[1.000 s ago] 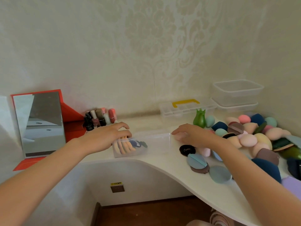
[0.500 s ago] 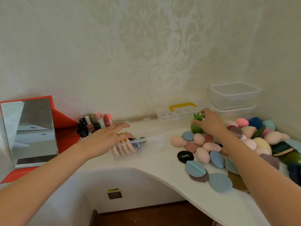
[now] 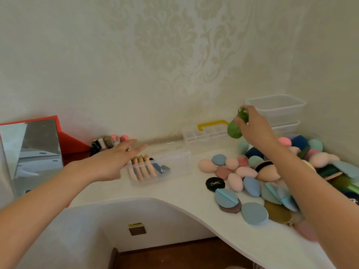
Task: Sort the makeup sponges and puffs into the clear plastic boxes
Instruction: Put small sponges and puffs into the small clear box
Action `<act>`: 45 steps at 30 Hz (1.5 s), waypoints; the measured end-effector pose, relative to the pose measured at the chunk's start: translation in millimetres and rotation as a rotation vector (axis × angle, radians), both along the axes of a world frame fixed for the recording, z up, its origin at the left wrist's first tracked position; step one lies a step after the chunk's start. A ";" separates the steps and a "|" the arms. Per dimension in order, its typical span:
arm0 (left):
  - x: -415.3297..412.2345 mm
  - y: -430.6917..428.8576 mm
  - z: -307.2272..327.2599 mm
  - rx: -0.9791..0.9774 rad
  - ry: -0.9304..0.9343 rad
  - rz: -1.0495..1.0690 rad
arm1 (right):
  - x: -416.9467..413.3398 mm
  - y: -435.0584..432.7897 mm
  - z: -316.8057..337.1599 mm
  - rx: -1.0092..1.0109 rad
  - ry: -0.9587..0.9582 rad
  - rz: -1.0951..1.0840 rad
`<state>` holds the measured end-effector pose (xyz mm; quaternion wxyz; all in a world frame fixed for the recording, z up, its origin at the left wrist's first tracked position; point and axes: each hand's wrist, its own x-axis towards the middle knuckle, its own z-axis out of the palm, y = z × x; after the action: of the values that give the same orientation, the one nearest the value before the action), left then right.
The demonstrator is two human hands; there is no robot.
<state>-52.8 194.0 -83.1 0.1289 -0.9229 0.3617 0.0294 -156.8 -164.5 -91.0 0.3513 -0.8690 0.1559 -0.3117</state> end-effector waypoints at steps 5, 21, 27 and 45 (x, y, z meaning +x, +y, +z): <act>-27.0 -36.8 19.1 -0.213 0.074 -0.010 | -36.6 -5.6 18.2 0.031 -0.065 0.087; -128.1 -254.8 -31.0 -0.978 0.049 -0.461 | -84.7 -35.3 -7.9 -0.354 -0.155 -0.144; -134.8 -304.7 -40.7 -0.930 -0.066 -0.428 | -88.2 -45.5 -24.2 -0.194 -0.233 -0.161; -134.5 -326.6 -52.0 -0.927 0.421 -0.137 | -87.6 -68.4 -31.7 0.042 -0.130 0.005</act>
<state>-187.3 -132.6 -135.1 -0.3676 -0.8314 0.4144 0.0426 -244.4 -232.9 -122.8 0.3797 -0.8397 0.1371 -0.3632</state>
